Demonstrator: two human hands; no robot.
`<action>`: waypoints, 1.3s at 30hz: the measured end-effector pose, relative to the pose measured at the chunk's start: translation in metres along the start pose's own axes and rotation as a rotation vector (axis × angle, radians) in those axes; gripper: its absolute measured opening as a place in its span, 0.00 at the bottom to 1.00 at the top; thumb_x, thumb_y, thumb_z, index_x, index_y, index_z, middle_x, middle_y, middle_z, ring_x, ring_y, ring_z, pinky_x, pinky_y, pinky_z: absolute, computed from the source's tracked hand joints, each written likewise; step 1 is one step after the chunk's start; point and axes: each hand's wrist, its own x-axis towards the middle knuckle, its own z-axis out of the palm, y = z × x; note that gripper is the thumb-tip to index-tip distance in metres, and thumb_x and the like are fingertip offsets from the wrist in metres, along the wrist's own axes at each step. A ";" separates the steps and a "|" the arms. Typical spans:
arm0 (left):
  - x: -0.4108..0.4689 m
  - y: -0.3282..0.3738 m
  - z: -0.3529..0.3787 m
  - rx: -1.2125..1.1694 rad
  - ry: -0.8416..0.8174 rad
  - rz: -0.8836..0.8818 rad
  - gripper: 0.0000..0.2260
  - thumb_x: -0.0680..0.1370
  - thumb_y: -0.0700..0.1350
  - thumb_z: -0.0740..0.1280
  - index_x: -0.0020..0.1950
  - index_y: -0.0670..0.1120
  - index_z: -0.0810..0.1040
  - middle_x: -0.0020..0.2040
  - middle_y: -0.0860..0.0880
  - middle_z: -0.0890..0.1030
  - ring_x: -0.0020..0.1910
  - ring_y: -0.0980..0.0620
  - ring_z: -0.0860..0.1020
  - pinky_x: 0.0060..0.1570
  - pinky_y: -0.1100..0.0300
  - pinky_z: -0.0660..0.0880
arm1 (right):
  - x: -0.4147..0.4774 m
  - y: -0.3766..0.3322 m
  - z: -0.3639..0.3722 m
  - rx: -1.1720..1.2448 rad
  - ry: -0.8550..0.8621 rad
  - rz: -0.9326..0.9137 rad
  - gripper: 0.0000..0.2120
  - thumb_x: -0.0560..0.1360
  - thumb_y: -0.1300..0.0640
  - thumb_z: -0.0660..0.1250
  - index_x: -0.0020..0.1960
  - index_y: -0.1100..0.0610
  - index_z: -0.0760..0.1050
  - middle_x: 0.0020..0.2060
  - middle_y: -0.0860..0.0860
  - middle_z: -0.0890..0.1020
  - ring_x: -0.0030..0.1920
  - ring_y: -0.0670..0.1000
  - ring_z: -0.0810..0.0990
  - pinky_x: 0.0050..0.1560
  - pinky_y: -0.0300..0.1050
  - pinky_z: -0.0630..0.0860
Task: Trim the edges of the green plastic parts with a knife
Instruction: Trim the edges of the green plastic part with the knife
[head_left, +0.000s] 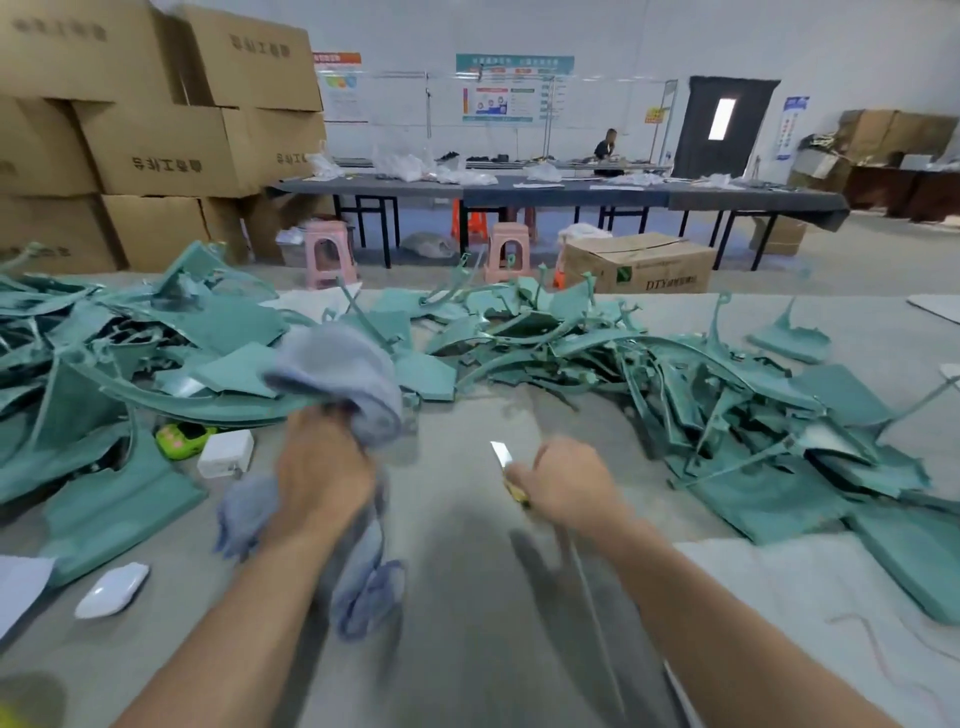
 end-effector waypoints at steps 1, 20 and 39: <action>-0.009 -0.003 0.015 0.110 -0.180 0.118 0.15 0.71 0.44 0.70 0.57 0.48 0.79 0.59 0.42 0.81 0.59 0.40 0.78 0.59 0.49 0.74 | 0.002 0.001 0.015 0.009 0.024 0.045 0.19 0.75 0.39 0.66 0.44 0.56 0.74 0.47 0.58 0.82 0.47 0.60 0.81 0.43 0.47 0.71; 0.093 0.135 0.091 -0.359 -0.557 0.173 0.32 0.75 0.47 0.68 0.78 0.50 0.63 0.74 0.47 0.71 0.69 0.45 0.72 0.67 0.48 0.72 | 0.026 0.030 0.019 0.057 0.078 0.162 0.06 0.78 0.48 0.57 0.48 0.47 0.71 0.54 0.48 0.82 0.57 0.57 0.80 0.48 0.48 0.68; 0.104 0.126 -0.004 -0.358 -0.242 0.236 0.05 0.75 0.52 0.72 0.40 0.60 0.82 0.25 0.60 0.78 0.24 0.60 0.74 0.28 0.62 0.64 | 0.031 0.037 0.004 0.089 0.015 0.167 0.05 0.74 0.49 0.60 0.40 0.49 0.67 0.38 0.44 0.76 0.42 0.51 0.73 0.46 0.45 0.67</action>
